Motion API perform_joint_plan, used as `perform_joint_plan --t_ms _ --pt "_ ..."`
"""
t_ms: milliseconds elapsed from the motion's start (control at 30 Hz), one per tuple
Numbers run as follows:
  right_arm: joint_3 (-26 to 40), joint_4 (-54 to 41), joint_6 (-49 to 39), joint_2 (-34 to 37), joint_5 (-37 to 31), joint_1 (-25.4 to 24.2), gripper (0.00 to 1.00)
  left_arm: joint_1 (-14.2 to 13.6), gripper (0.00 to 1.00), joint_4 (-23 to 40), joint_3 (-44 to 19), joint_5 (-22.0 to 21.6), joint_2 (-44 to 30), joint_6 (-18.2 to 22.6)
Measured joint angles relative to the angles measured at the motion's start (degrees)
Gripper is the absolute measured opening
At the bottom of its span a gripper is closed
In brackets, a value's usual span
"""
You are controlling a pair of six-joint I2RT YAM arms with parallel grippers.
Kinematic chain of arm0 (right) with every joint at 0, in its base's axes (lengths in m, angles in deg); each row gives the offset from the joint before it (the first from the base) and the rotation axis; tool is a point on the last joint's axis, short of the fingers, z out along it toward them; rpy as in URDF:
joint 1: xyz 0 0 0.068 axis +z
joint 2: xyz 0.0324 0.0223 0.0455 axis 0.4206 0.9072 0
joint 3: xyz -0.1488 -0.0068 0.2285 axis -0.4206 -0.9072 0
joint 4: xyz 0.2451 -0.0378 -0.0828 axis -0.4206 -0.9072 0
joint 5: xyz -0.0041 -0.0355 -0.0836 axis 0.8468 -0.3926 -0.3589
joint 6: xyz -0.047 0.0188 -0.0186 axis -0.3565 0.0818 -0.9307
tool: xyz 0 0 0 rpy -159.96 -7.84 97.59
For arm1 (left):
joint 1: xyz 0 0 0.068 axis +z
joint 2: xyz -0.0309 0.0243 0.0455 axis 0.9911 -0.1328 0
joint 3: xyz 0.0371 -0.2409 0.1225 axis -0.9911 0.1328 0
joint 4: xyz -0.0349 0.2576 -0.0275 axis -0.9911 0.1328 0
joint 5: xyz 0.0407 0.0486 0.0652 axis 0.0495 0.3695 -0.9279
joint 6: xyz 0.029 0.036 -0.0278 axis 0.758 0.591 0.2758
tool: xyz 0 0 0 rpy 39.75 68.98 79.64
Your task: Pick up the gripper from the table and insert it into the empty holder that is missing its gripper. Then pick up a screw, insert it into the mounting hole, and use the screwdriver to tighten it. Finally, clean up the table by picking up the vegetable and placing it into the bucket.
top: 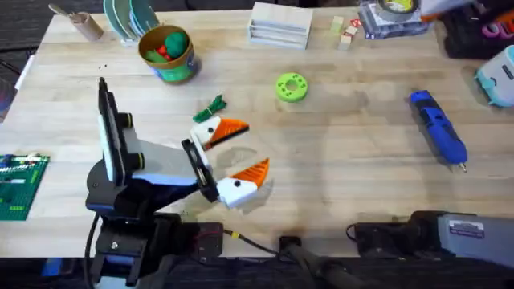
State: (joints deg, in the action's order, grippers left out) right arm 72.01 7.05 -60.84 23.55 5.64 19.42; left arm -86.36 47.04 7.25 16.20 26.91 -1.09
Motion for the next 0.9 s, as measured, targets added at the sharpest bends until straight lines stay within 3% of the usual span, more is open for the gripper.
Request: perform_joint_plan --t_ms 67,167,200,533,733,900 --pt "-4.51 1.84 0.29 -3.04 0.50 -1.99 0.994 0.00 0.592 -0.02 0.00 0.00 0.00 0.08" --pt "-10.11 3.42 0.95 -7.27 0.95 -5.36 0.995 0.00 0.115 -0.01 0.00 0.01 0.00 0.12" --pt "-11.77 3.95 1.13 -8.60 1.19 -6.52 0.994 0.00 0.032 -0.02 0.00 -0.01 0.00 0.41" --pt "-23.83 11.75 1.45 -17.38 9.63 -19.02 0.994 0.00 0.012 0.02 0.00 0.48 0.00 1.11" --pt "-24.76 14.16 0.61 -16.73 14.26 -23.79 0.994 0.00 0.012 0.50 0.00 5.13 0.04 6.85" --pt "-24.76 19.42 0.40 -13.92 12.81 -24.79 0.994 0.00 0.012 0.50 0.00 7.09 0.04 9.19"
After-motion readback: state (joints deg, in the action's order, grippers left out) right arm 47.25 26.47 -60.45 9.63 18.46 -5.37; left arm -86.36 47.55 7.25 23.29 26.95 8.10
